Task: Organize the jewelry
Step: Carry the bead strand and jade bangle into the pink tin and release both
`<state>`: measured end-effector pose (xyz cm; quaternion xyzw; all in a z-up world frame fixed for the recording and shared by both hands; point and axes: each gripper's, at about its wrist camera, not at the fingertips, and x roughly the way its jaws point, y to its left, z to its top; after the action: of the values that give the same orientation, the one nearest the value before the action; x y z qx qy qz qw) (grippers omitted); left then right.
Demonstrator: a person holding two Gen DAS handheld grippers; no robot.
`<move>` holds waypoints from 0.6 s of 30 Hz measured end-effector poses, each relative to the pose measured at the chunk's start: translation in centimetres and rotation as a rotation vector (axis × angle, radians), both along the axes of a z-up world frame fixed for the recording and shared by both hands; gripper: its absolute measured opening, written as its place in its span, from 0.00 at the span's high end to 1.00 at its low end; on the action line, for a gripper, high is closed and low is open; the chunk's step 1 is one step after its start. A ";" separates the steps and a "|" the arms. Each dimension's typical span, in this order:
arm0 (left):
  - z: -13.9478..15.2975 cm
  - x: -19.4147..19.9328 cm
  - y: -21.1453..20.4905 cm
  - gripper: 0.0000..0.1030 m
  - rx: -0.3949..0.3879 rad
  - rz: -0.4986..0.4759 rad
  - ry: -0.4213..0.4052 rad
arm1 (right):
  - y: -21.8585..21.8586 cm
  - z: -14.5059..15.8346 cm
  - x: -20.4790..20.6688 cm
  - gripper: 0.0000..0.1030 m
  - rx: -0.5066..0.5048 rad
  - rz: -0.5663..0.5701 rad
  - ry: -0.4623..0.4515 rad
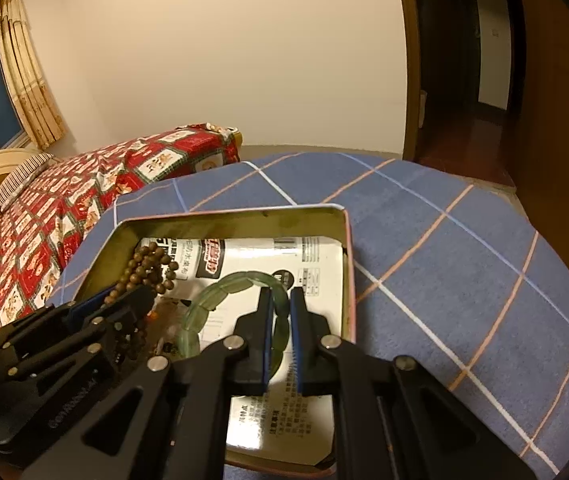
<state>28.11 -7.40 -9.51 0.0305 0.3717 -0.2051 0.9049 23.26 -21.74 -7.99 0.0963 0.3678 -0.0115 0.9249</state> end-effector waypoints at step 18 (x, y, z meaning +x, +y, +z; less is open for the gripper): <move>5.8 -4.1 3.3 0.55 0.021 0.084 -0.111 | -1.3 4.8 -4.2 0.65 0.021 -0.061 -0.109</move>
<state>24.01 -4.12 -3.75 0.0356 0.3239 -0.1608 0.9316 19.03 -23.07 -3.23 0.1174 0.3138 -0.0307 0.9417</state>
